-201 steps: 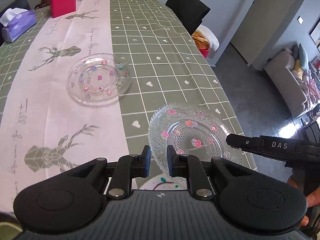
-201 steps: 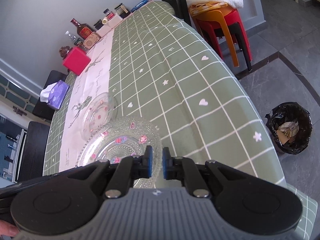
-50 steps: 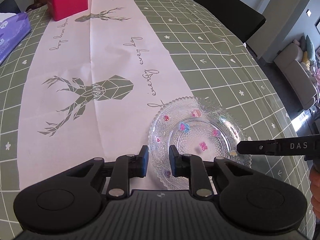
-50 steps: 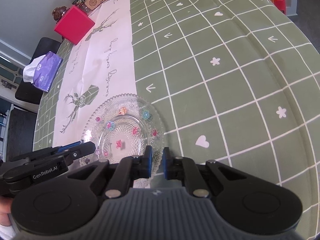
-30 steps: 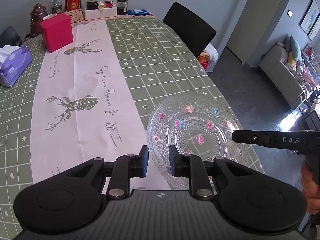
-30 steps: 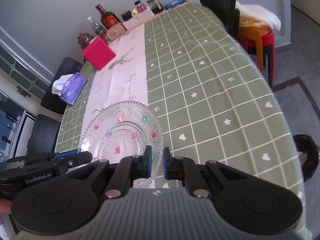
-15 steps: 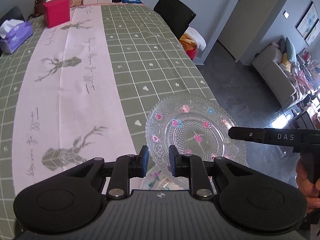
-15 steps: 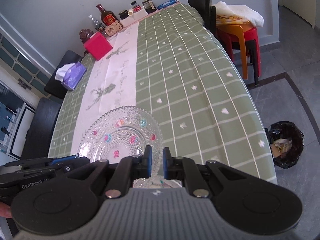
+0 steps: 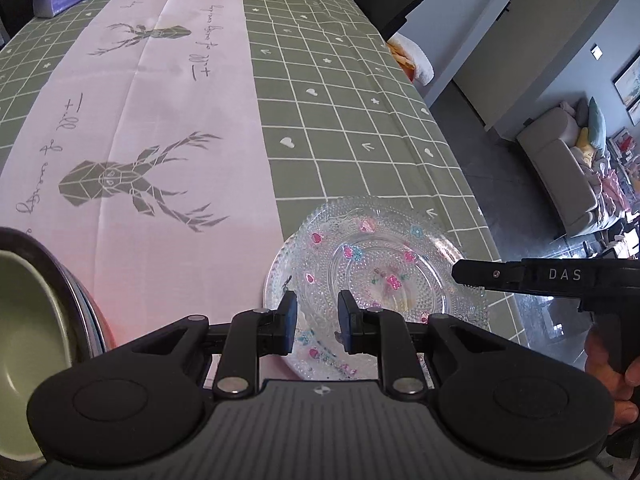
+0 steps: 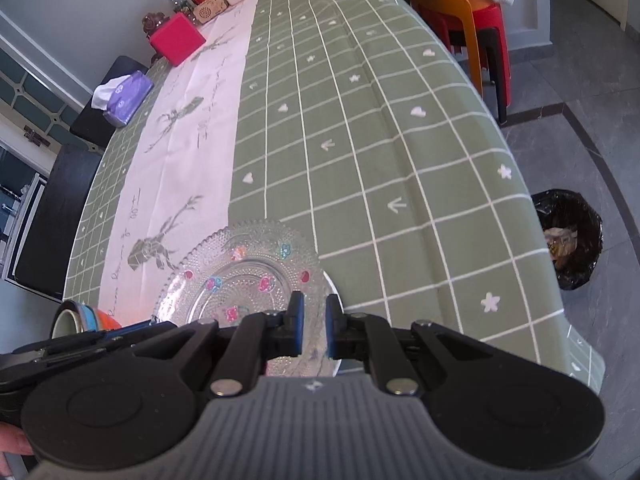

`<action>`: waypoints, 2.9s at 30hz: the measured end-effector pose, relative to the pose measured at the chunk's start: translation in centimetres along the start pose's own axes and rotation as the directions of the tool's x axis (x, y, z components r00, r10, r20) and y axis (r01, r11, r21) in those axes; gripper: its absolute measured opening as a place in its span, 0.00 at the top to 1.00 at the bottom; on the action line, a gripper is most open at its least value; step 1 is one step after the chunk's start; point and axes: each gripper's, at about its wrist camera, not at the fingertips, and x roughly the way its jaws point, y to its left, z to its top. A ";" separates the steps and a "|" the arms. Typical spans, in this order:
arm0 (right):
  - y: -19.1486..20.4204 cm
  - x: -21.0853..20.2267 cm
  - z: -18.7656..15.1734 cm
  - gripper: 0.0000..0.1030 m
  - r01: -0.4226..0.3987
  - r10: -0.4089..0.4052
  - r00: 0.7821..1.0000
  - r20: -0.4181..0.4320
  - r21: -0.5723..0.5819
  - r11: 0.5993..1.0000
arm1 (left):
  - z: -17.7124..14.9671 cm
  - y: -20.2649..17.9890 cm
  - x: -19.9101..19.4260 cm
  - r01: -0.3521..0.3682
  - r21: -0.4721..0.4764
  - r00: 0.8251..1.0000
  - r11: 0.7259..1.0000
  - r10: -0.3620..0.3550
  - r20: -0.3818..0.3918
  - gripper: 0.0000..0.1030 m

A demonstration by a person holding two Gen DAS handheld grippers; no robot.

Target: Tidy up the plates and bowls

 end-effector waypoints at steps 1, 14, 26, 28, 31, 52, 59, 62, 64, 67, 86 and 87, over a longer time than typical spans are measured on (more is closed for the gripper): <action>0.0 0.3 -0.2 0.92 0.003 -0.003 1.000 -0.004 -0.002 1.000 | -0.2 0.1 0.2 -0.005 -0.001 1.000 1.000 0.005 -0.003 0.77; 1.2 1.5 -1.1 0.91 0.060 -0.062 0.998 -0.015 -0.091 0.994 | -1.6 0.1 1.0 -0.061 0.041 0.998 0.997 0.061 0.007 0.77; 3.1 2.0 -1.8 0.92 0.180 -0.183 0.983 0.009 -0.233 0.956 | -2.2 -0.6 1.1 -0.105 0.126 0.994 0.986 0.103 0.023 0.81; 3.0 1.9 -1.9 0.92 0.176 -0.180 0.984 0.006 -0.229 0.957 | -2.3 -0.6 1.1 -0.112 0.131 0.994 0.985 0.109 0.027 0.81; 2.8 1.6 -1.9 0.90 0.166 -0.167 0.986 0.013 -0.210 0.964 | -2.4 -0.3 1.0 -0.130 0.120 0.991 0.984 0.125 0.045 0.80; 3.3 -1.5 -5.1 0.39 -0.014 0.015 0.989 0.146 -0.009 1.000 | -5.2 -0.6 -5.1 -0.019 0.143 0.955 0.990 -0.024 0.296 0.23; 6.5 -3.2 -7.0 0.29 -0.006 0.008 0.981 0.193 -0.015 1.000 | -5.5 0.8 -8.7 0.026 0.160 0.968 0.987 -0.065 0.244 0.20; 7.8 -3.2 -8.1 0.29 0.007 -0.001 0.983 0.186 -0.033 0.999 | -6.1 1.8 -10.3 0.035 0.161 0.965 0.986 -0.075 0.250 0.20; 8.7 -2.9 -9.0 0.29 0.008 0.002 0.986 0.164 -0.061 0.998 | -6.7 2.5 -11.3 0.049 0.170 0.967 0.984 -0.090 0.239 0.20; 10.3 -2.2 -10.4 0.29 0.018 -0.003 0.992 0.130 -0.114 0.993 | -7.7 3.9 -12.4 0.085 0.152 0.971 0.985 -0.116 0.207 0.20; 18.9 0.5 -13.9 0.23 0.010 0.011 0.998 0.054 -0.368 0.930 | -10.9 14.4 -15.0 -0.128 -0.046 0.981 0.991 0.133 0.144 0.20; 19.2 0.4 -13.8 0.22 0.010 0.014 0.998 0.062 -0.378 0.926 | -10.7 14.7 -15.3 -0.139 -0.042 0.978 0.989 0.144 0.154 0.20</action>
